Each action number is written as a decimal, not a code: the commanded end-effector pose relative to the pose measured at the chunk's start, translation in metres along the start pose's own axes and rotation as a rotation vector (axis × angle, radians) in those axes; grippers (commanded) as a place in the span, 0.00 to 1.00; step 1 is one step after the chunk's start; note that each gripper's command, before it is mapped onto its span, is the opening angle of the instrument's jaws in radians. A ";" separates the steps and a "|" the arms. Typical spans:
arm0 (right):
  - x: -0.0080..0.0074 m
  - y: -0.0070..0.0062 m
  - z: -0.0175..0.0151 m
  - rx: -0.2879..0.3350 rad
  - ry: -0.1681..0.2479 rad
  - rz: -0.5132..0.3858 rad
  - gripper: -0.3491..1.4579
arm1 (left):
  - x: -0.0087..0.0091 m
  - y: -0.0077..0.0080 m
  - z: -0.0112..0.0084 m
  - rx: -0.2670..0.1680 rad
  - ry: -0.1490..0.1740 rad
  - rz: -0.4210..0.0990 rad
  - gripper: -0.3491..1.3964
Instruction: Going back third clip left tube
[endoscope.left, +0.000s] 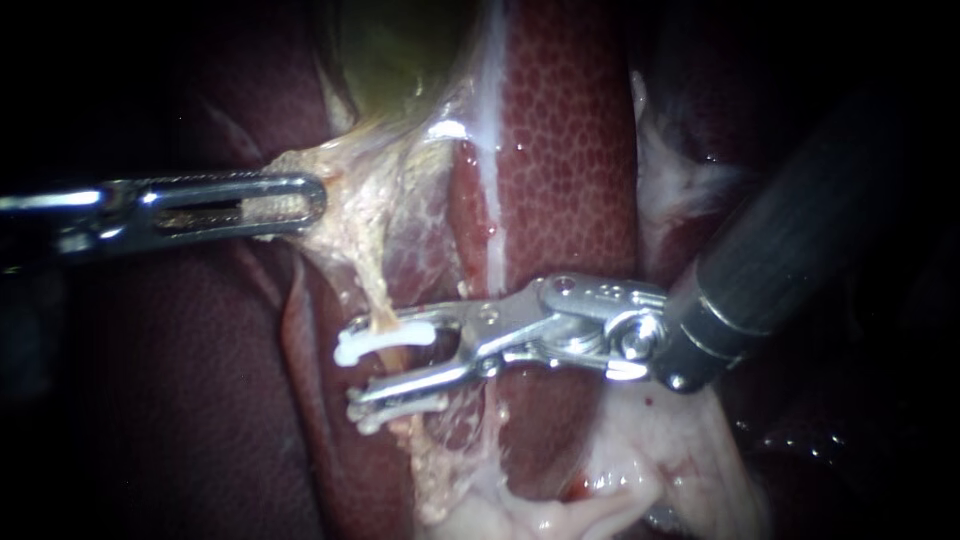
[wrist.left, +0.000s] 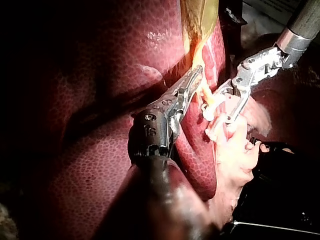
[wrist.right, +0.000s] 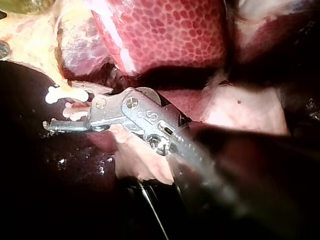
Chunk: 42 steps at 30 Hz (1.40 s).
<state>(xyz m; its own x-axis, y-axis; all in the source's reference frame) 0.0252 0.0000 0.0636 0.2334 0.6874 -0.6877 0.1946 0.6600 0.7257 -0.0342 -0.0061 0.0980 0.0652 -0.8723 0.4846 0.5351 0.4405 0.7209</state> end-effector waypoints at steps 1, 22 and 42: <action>0.0001 0.0001 -0.0001 -0.014 0.002 -0.007 0.52 | 0.0000 0.0000 0.0000 -0.001 0.000 0.000 0.00; 0.0025 -0.0024 -0.0106 -0.007 0.004 -0.067 0.52 | 0.0000 0.0000 0.0001 -0.001 0.000 0.000 0.00; 0.0065 -0.0060 -0.0175 -0.023 0.007 -0.106 0.52 | 0.0016 0.0002 0.0022 -0.012 -0.009 0.008 0.00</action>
<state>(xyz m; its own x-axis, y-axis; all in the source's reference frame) 0.0088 0.0058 0.0545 0.2067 0.6151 -0.7609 0.1964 0.7358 0.6481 -0.0361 -0.0070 0.1003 0.0614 -0.8666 0.4953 0.5430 0.4454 0.7119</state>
